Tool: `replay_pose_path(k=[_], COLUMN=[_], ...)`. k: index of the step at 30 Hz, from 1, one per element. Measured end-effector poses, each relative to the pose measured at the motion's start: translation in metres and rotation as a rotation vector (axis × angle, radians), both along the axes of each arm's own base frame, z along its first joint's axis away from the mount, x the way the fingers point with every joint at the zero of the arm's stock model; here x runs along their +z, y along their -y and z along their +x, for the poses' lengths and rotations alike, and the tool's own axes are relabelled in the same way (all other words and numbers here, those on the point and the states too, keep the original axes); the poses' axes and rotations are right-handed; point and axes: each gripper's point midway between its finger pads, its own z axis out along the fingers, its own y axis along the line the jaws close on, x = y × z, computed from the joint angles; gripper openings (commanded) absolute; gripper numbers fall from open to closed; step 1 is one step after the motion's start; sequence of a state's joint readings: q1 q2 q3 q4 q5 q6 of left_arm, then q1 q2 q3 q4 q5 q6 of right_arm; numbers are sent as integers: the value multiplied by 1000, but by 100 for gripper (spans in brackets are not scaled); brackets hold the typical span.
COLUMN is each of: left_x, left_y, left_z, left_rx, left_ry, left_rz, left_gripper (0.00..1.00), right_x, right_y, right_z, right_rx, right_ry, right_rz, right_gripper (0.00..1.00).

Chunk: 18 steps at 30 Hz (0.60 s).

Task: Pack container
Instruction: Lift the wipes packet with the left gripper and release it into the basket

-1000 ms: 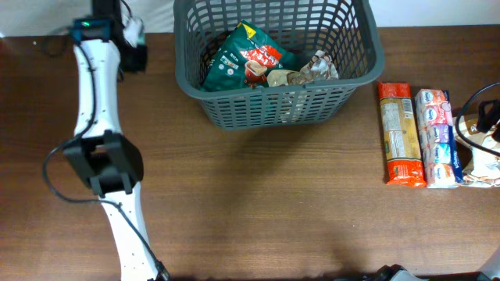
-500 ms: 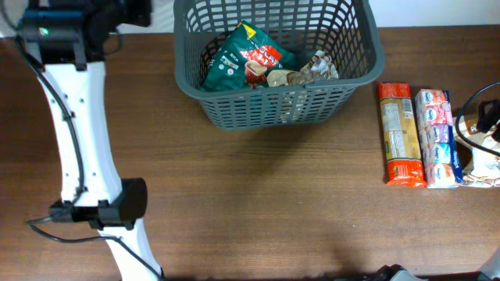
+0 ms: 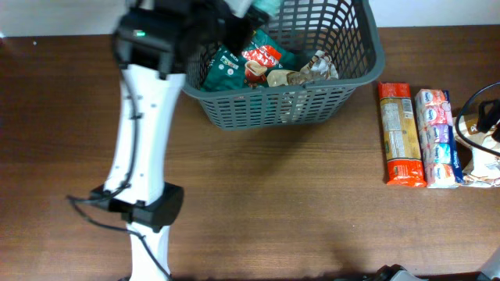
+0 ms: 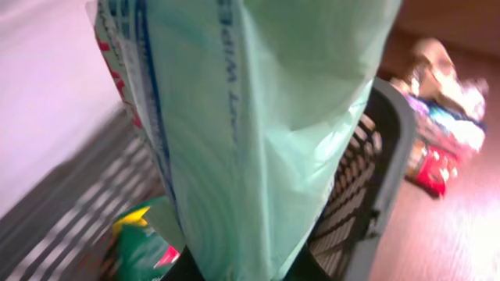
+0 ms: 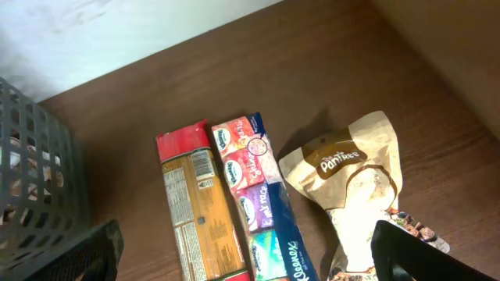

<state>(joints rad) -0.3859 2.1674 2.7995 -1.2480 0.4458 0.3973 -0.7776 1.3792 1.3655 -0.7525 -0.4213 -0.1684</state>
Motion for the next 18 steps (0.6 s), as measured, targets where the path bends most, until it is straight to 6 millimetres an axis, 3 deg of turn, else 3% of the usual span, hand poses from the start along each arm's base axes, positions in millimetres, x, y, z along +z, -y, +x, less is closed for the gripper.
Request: replay_pose_path(k=[3, 6, 10, 16, 17, 18], left_x=[-29, -72, -142, -197, -200, -202], left_y=[28, 47, 58, 62, 63, 64], left_z=[1, 12, 32, 49, 51, 52], left_rx=[-79, -120, -149, -158, -158, -159], left_ry=[-3, -40, -108, -152, -151, -149], left_rz=[60, 127, 220, 277, 279, 279], left_gripper=[2, 2, 2, 2, 5, 21], right_x=[0, 0, 0, 0, 0, 0], right_y=[0, 0, 0, 0, 0, 0], right_z=[0, 0, 0, 0, 0, 0], right_rx=[0, 0, 0, 0, 0, 0], right_ry=[0, 0, 0, 0, 0, 0], right_rz=[0, -1, -1, 0, 0, -1], right_gripper=[99, 99, 99, 99, 99, 99])
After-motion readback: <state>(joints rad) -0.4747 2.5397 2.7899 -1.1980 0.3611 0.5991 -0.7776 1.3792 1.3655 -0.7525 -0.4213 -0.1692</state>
